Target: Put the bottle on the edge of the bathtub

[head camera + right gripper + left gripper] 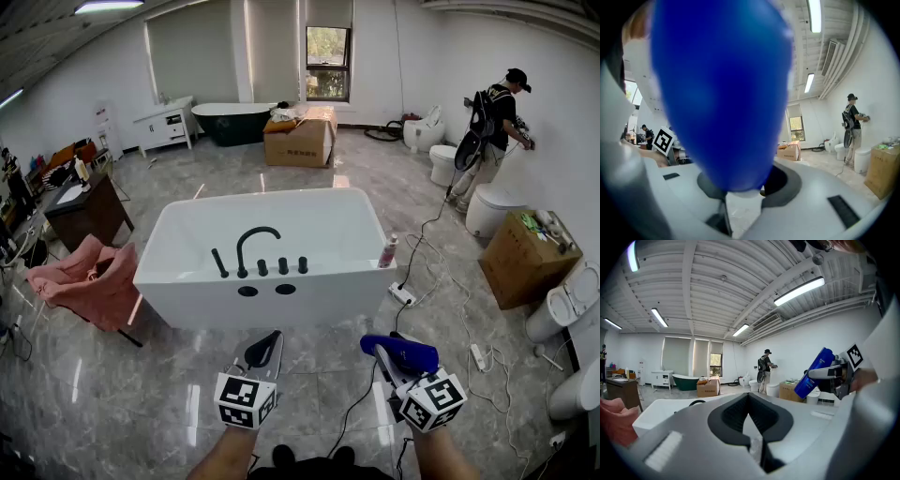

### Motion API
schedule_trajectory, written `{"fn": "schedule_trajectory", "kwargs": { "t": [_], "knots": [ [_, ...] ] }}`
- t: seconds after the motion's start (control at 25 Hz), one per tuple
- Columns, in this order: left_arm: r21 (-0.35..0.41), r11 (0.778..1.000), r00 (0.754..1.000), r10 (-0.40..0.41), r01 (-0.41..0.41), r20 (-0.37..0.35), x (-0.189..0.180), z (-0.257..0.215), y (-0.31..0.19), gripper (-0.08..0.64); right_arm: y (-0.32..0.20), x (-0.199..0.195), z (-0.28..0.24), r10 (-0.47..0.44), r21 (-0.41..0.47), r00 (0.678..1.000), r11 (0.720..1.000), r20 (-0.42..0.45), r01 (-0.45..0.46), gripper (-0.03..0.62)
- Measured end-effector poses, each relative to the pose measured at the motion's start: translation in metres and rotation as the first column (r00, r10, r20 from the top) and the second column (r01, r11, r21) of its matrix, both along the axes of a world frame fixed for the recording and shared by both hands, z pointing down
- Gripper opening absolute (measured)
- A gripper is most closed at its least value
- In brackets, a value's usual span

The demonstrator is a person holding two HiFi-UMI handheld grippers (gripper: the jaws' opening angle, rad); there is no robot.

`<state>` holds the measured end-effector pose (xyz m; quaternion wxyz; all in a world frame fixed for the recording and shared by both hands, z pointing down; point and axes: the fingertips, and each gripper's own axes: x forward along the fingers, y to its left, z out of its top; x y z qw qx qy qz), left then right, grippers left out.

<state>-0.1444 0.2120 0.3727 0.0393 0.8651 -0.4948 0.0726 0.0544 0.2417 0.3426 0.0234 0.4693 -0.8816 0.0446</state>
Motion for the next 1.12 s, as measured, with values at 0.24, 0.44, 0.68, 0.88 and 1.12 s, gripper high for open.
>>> {"fn": "schedule_trajectory", "kwargs": {
  "t": [0.24, 0.44, 0.68, 0.88, 1.12],
  "knots": [
    [-0.005, 1.000, 1.000, 0.005, -0.005, -0.002, 0.006, 0.004, 0.004, 0.008, 0.004, 0.005, 0.000, 0.001, 0.006, 1.000, 1.000, 0.003, -0.001, 0.153],
    [-0.010, 1.000, 1.000, 0.009, -0.009, -0.005, 0.017, 0.004, 0.004, 0.009, 0.006, 0.015, 0.001, 0.004, -0.001, 1.000, 1.000, 0.010, -0.004, 0.153],
    [-0.020, 0.999, 1.000, 0.030, -0.030, -0.005, 0.043, 0.010, 0.008, 0.009, 0.010, 0.034, 0.007, -0.001, -0.024, 0.999, 1.000, 0.045, 0.002, 0.156],
    [-0.020, 0.999, 0.999, 0.038, -0.038, 0.000, 0.072, 0.008, 0.015, 0.009, 0.019, 0.059, 0.005, -0.011, -0.027, 0.997, 1.000, 0.073, 0.013, 0.156],
    [-0.029, 0.999, 0.999, 0.031, -0.031, -0.009, 0.107, 0.014, 0.024, 0.008, 0.030, 0.093, 0.006, -0.025, -0.013, 0.997, 1.000, 0.068, 0.026, 0.156]
  ]
}}
